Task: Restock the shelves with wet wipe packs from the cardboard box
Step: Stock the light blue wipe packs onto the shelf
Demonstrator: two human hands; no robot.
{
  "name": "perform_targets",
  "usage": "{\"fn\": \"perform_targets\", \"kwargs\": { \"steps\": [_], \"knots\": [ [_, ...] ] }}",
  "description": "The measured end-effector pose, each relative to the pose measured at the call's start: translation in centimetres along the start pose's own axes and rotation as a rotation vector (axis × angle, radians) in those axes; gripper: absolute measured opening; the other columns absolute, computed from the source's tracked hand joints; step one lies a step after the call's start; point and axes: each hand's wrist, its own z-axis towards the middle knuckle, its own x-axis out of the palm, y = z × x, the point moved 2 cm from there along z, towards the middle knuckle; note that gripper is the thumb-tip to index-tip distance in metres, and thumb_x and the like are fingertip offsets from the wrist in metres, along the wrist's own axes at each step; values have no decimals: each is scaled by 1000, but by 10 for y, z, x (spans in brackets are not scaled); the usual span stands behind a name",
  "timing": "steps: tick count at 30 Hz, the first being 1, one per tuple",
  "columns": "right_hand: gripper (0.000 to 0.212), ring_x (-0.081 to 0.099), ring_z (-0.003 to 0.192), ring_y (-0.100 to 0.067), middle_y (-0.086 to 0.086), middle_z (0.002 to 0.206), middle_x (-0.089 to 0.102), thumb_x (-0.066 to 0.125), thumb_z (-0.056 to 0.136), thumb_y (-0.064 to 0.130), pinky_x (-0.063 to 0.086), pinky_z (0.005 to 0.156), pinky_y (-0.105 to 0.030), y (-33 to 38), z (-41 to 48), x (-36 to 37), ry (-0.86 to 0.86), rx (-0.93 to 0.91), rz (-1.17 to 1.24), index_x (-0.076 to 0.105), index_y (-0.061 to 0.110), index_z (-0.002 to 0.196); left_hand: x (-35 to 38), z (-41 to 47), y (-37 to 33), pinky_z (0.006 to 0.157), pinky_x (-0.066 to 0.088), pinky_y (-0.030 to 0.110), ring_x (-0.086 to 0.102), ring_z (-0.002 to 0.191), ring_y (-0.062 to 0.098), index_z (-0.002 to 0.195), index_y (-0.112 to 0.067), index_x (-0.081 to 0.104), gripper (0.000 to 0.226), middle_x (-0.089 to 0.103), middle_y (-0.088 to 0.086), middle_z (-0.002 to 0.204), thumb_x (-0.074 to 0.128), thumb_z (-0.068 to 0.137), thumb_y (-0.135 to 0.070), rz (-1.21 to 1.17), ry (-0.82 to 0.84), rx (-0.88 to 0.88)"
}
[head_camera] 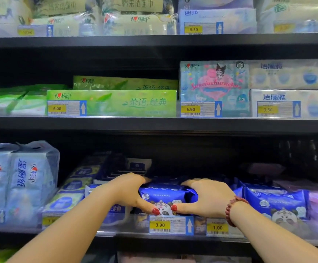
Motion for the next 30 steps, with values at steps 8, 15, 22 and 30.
{"fn": "perform_targets", "kwargs": {
  "steps": [8, 15, 22, 30],
  "knots": [
    [90, 48, 124, -6, 20, 138, 48, 39, 65, 90, 41, 96, -29, -10, -5, -4, 8, -11, -11, 39, 38, 138, 5, 6, -11, 88, 42, 24, 49, 102, 7, 136, -24, 46, 84, 56, -7, 126, 71, 68, -66, -76, -9, 18],
    [114, 29, 140, -14, 6, 156, 24, 57, 59, 84, 30, 114, -35, -12, 13, -10, 196, -3, 148, 19, 27, 150, -5, 3, -11, 98, 41, 28, 48, 116, 15, 148, -19, 28, 104, 48, -1, 136, 73, 67, -65, -50, 108, -38],
    [106, 42, 130, -13, 8, 149, 34, 76, 62, 63, 39, 108, -34, -18, 29, -8, 372, 58, 366, 23, 29, 147, -3, 14, -11, 110, 35, 32, 40, 131, 15, 149, -23, 24, 105, 37, -5, 147, 78, 66, -57, -197, 178, -88],
    [129, 25, 142, -13, 4, 158, 19, 67, 49, 81, 25, 117, -30, -35, 6, -27, 225, 32, 232, 14, 24, 151, -16, 5, -23, 113, 31, 31, 34, 138, 12, 150, -25, 26, 104, 33, -9, 153, 77, 66, -59, -111, 126, 42]
  ]
}}
